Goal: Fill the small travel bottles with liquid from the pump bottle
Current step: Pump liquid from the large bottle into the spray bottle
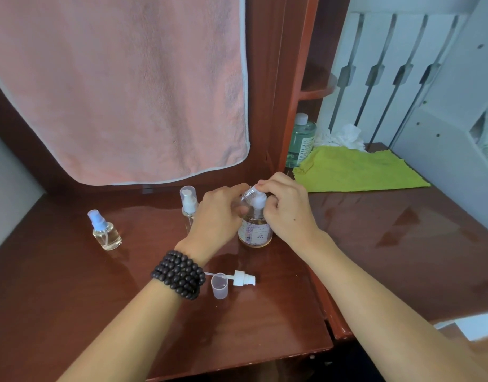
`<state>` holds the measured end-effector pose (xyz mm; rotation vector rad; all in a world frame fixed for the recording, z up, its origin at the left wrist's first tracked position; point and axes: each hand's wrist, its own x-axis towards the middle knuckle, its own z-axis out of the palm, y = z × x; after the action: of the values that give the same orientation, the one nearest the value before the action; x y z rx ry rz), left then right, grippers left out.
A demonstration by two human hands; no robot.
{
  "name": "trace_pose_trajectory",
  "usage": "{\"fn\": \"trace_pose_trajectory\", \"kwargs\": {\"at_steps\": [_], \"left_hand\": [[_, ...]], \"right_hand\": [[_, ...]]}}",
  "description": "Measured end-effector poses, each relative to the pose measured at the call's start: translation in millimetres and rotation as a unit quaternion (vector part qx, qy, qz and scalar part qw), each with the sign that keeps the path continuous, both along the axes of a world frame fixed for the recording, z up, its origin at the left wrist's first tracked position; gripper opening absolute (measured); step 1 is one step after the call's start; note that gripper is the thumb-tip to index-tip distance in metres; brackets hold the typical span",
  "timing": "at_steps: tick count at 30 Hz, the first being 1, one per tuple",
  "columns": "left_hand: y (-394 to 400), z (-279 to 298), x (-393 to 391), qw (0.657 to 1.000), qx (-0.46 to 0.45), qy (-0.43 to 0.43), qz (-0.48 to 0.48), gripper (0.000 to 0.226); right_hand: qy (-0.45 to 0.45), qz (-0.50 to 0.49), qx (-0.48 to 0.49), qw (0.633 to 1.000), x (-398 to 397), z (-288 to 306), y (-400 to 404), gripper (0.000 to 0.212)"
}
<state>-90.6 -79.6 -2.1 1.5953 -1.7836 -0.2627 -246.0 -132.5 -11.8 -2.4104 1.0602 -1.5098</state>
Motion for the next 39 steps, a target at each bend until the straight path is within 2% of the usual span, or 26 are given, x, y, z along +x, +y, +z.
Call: {"fn": "trace_pose_trajectory", "kwargs": {"at_steps": [3,11,21,29,39], "left_hand": [[1,-2,0,1.000,0.002,0.005,-0.002,0.039],[4,11,1,0.999,-0.002,0.030,-0.018,0.039],[2,2,0,1.000,0.010,0.023,-0.010,0.038],[5,16,2,0.999,0.012,0.041,-0.028,0.041],[5,4,0,1.000,0.024,0.016,-0.009,0.039]], "right_hand": [[0.008,0.000,0.019,1.000,1,0,1,0.044],[-0.011,0.011,-0.011,1.000,-3,6,4,0.053],[0.007,0.003,0.013,1.000,1,2,2,0.045],[-0.024,0.002,-0.007,1.000,0,8,5,0.046],[0.009,-0.002,0.024,1.000,2,2,4,0.041]]}}
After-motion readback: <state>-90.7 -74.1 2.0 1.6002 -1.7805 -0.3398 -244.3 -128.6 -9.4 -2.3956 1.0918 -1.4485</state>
